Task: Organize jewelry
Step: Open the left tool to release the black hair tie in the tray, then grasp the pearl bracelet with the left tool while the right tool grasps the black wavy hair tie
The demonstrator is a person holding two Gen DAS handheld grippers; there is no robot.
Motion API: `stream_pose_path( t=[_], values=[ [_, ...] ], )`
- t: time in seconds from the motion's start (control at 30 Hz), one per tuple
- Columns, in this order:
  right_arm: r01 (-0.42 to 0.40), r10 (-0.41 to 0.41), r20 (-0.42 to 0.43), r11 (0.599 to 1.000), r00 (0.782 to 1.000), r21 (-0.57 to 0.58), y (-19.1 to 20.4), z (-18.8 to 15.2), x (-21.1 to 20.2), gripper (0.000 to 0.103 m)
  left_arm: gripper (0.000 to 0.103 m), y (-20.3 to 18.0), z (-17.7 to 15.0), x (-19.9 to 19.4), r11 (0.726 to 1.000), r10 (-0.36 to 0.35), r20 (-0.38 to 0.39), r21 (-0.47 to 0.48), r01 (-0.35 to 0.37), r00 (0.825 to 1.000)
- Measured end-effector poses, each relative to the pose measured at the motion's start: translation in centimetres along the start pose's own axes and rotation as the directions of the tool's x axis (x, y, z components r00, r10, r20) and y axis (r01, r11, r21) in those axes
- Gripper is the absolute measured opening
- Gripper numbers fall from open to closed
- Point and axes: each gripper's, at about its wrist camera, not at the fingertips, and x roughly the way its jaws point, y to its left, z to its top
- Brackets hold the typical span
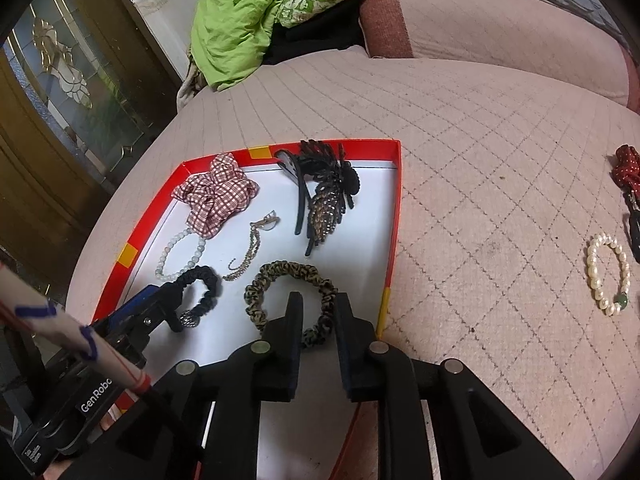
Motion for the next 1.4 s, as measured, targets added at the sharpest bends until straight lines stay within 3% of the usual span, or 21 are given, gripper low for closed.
stream_pose_path(
  t=[0.5,0.7,0.9,1.03,1.17,1.4],
  values=[
    [-0.040,0.038,0.072,0.999,0.997,0.025,-0.4,-0.4,-4.5,0.021,0.030,-1.9,-0.1,-2.2,0.998,-0.012,0.087,0.059,0.007,0.996],
    [-0.039,0.029,0.127,0.996,0.992,0.081,-3.3,-0.8,-7.4,0.025,0.030,-4.4,-0.8,-4.0,0.989,-0.039,0.147,0.145,0.017,0.988],
    [-0.028,-0.007,0.184,0.982,0.983,0.188,-9.1,-1.5,-10.3,0.025,0.031,-8.3,-1.9,-5.9,0.964,-0.086,0.166,0.264,0.040,0.982],
    [0.019,-0.080,0.232,0.966,0.969,0.257,-13.6,-1.9,-12.3,0.025,0.031,-12.6,-2.9,-6.9,0.935,-0.169,0.121,0.333,0.120,0.978],
    [0.058,-0.174,0.288,0.927,0.942,0.371,-18.9,-2.1,-14.6,0.025,0.034,-18.2,-3.8,-6.4,0.877,-0.268,0.012,0.416,0.239,0.963],
    [0.072,-0.277,0.329,0.851,0.903,0.520,-23.8,-3.0,-17.4,0.025,0.035,-25.0,-3.0,-2.9,0.824,-0.311,-0.142,0.453,0.341,0.940]
  ],
)
